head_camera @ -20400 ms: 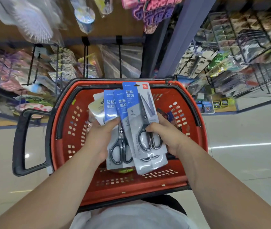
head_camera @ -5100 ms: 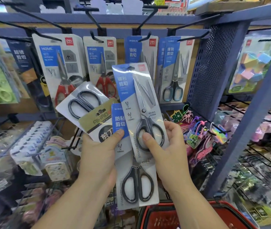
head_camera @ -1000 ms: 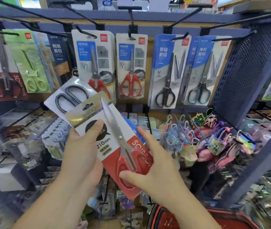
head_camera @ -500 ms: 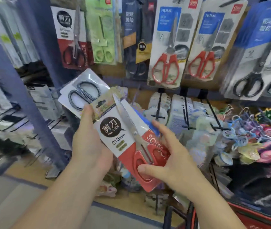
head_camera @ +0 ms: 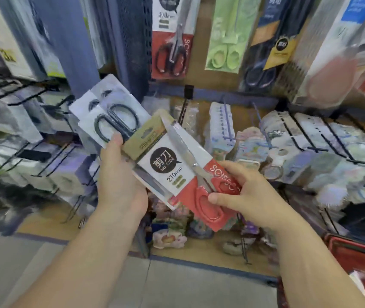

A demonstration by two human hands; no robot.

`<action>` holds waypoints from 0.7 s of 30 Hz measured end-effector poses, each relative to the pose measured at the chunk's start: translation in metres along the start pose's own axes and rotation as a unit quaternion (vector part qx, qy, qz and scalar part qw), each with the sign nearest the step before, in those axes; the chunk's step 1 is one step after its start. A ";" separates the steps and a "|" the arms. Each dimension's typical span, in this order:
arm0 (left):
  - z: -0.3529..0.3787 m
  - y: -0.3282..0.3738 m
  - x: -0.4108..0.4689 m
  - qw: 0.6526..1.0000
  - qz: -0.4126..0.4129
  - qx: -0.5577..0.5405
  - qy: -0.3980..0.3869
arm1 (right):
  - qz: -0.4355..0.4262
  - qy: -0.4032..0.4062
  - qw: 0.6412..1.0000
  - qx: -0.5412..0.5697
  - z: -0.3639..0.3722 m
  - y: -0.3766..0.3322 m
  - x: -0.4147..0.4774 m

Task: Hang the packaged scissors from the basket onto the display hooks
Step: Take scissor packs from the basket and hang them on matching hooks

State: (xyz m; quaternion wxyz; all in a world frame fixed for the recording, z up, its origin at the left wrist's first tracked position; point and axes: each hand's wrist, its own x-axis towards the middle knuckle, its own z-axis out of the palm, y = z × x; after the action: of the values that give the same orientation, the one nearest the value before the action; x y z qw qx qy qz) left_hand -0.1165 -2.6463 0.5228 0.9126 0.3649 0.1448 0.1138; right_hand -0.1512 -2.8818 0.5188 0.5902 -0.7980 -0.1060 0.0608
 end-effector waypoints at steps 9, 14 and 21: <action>0.009 0.040 -0.003 0.984 0.059 0.146 -0.081 | 0.039 0.010 0.995 0.088 0.005 -0.011 0.008; 0.043 0.054 0.011 0.975 0.104 0.161 -0.114 | -0.001 0.044 0.990 0.131 -0.020 -0.013 0.022; 0.079 0.067 0.029 0.941 0.249 0.204 -0.105 | -0.102 0.104 0.970 0.195 -0.034 -0.027 0.078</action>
State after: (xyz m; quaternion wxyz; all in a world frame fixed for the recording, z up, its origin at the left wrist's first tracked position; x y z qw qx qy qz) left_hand -0.0686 -2.6393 0.6191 0.7713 0.5773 -0.0268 0.2667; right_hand -0.0706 -2.8868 0.5566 0.7451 -0.6545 -0.1112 -0.0640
